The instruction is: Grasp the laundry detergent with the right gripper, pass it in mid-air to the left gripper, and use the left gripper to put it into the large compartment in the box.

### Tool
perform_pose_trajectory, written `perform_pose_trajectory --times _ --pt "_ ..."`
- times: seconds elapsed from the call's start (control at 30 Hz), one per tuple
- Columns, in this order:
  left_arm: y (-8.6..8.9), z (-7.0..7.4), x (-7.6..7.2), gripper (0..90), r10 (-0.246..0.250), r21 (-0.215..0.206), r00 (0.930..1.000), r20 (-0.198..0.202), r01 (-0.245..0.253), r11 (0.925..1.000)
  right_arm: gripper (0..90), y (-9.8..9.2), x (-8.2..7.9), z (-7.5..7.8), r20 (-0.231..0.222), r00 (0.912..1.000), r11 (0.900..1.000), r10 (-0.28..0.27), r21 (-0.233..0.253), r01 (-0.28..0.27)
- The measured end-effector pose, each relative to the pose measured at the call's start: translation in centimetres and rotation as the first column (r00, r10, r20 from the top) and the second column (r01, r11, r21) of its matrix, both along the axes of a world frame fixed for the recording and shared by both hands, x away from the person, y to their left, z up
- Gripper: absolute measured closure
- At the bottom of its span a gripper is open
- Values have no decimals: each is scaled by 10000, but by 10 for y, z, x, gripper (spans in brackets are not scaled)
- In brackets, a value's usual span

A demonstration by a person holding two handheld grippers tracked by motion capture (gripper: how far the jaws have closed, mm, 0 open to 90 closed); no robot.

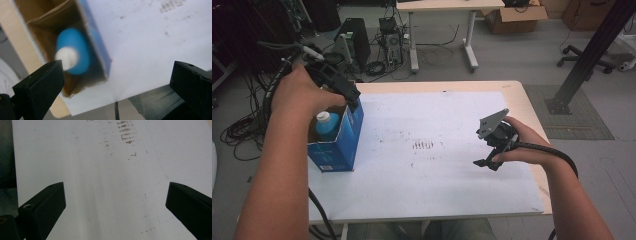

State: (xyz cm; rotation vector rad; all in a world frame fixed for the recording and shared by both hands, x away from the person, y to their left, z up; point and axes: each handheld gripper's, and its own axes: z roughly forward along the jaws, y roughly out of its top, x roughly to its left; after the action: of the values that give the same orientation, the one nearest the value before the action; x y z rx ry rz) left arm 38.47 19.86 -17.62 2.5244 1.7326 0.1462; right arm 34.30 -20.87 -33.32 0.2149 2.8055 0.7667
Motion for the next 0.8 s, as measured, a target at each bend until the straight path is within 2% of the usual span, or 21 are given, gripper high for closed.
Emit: perform_pose_trajectory --times 0.07,0.1,0.13,0.17,0.2,0.27,0.3,0.37,0.5,0.53,0.57,0.6,0.67,0.7,0.77,0.8 --pt "-13 4 -2 2 -950 -214 9955 -23 949 9953 28 -1 1 4 42 10000 10000 -8 -38 8" --pt "-13 4 -2 2 -950 -214 9955 -23 949 9953 28 -1 1 6 71 10000 10000 1 -84 -1" --pt "-22 6 -3 2 -1551 -310 9879 -39 1549 9874 28 -1 2 9 85 10000 9999 -16 -166 17" --pt "-22 6 -3 2 -1551 -310 9879 -39 1549 9874 28 -1 2 9 85 10000 9999 -16 -166 17" --pt "-33 7 -5 2 -2149 -286 9766 78 2150 9762 28 -1 3 13 138 9999 9996 10 -290 -6" --pt "-43 7 -7 2 -2665 -459 9638 80 2666 9627 28 0 4 19 172 9998 9991 52 -421 -44" --pt "-49 6 -8 2 -3060 -412 9520 50 3060 9512 28 0 4 21 177 9998 9989 75 -473 -66" --pt "-59 4 -10 2 -3582 -378 9336 -46 3578 9330 28 2 6 27 188 9998 9983 103 -574 -92" --pt "-75 -2 -14 2 -4621 -326 8862 -337 4612 8867 29 3 9 36 164 9998 9955 118 -945 -102" --pt "-80 -4 -15 2 -4986 -253 8659 -408 4980 8668 29 3 10 38 172 9998 9948 129 -1016 -111" --pt "-83 -5 -15 2 -5196 -236 8532 -460 5191 8544 29 3 10 41 188 9998 9938 117 -1110 -95" --pt "-86 -6 -16 2 -5299 -229 8465 -527 5294 8480 29 4 11 43 186 9997 9928 138 -1191 -115" --pt "-94 -9 -18 2 -5752 -86 8156 -621 5759 8175 29 4 11 47 187 9996 9911 194 -1321 -168" --pt "-94 -9 -18 2 -5752 -86 8156 -621 5759 8175 29 4 11 47 187 9996 9911 194 -1321 -168" --pt "-101 -12 -20 2 -6137 -91 7864 -705 6147 7887 29 3 13 51 180 9996 9887 230 -1484 -200" --pt "-107 -14 -22 3 -6414 -13 7632 -782 6433 7656 29 3 13 55 177 9996 9860 233 -1653 -200"
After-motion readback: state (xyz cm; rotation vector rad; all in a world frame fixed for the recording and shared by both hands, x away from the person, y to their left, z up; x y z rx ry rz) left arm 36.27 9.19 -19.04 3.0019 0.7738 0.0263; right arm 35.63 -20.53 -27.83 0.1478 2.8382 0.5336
